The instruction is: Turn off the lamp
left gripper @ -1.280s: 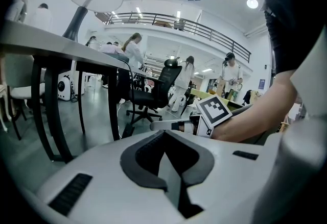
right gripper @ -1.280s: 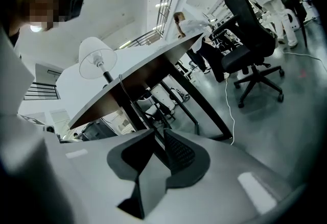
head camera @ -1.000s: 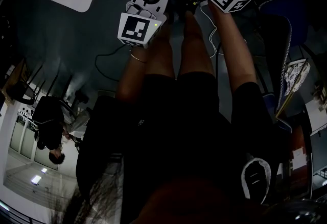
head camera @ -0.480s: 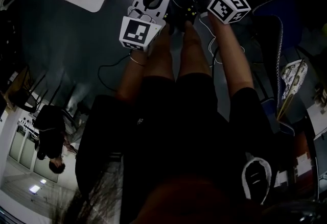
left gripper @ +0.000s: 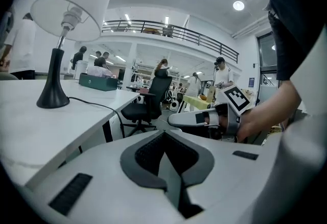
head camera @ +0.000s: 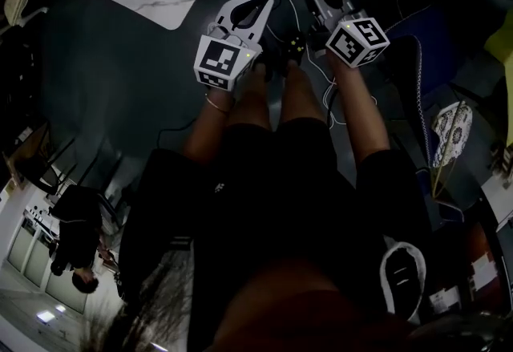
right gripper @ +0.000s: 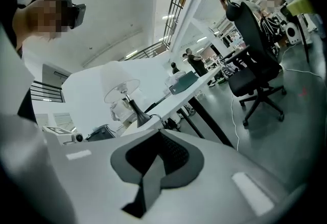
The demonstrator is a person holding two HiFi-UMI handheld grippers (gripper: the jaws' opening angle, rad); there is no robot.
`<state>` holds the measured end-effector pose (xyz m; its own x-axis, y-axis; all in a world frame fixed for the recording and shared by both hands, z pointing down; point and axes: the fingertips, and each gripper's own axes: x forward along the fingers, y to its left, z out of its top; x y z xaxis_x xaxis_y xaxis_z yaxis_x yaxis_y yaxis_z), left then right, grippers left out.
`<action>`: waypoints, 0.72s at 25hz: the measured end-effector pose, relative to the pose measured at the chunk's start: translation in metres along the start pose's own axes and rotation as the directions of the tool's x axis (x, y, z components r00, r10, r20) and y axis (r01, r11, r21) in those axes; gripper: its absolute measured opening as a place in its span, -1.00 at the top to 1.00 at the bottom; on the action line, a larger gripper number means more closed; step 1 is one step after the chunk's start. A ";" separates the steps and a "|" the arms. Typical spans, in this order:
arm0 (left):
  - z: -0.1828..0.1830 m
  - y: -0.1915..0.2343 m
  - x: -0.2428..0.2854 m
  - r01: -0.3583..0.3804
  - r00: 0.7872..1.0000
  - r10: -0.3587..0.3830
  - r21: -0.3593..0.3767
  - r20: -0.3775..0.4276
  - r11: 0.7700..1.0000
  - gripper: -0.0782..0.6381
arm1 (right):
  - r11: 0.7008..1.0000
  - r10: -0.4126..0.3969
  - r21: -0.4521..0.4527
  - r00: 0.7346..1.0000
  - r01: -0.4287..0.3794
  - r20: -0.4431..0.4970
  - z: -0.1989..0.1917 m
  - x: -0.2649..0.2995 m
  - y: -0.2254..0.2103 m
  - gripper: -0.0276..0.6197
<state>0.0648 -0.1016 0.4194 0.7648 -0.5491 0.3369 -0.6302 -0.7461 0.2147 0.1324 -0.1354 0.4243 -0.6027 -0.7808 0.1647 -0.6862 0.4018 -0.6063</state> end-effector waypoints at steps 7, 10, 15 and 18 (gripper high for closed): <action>0.028 -0.004 -0.009 -0.002 1.000 0.002 0.017 0.002 1.000 0.76 | 1.000 -0.009 0.003 0.999 0.009 0.050 0.027 -0.010 0.028 0.91; 0.042 -0.004 -0.009 -0.016 1.000 0.016 -0.006 0.010 1.000 0.76 | 1.000 -0.012 0.024 0.997 0.010 0.078 0.035 -0.014 0.039 0.91; 0.058 -0.015 -0.009 0.013 0.999 -0.013 0.010 0.029 1.000 0.76 | 0.998 -0.023 0.054 0.993 0.017 0.115 0.041 -0.023 0.054 0.91; 0.059 -0.012 -0.010 0.025 1.000 -0.025 -0.015 0.010 1.000 0.76 | 0.999 -0.020 0.049 0.994 0.014 0.111 0.041 -0.023 0.062 0.91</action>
<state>0.0729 -0.1095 0.3598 0.7815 -0.5341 0.3226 -0.6129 -0.7539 0.2365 0.1202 -0.1117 0.3507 -0.5404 -0.8366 0.0893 -0.6739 0.3668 -0.6414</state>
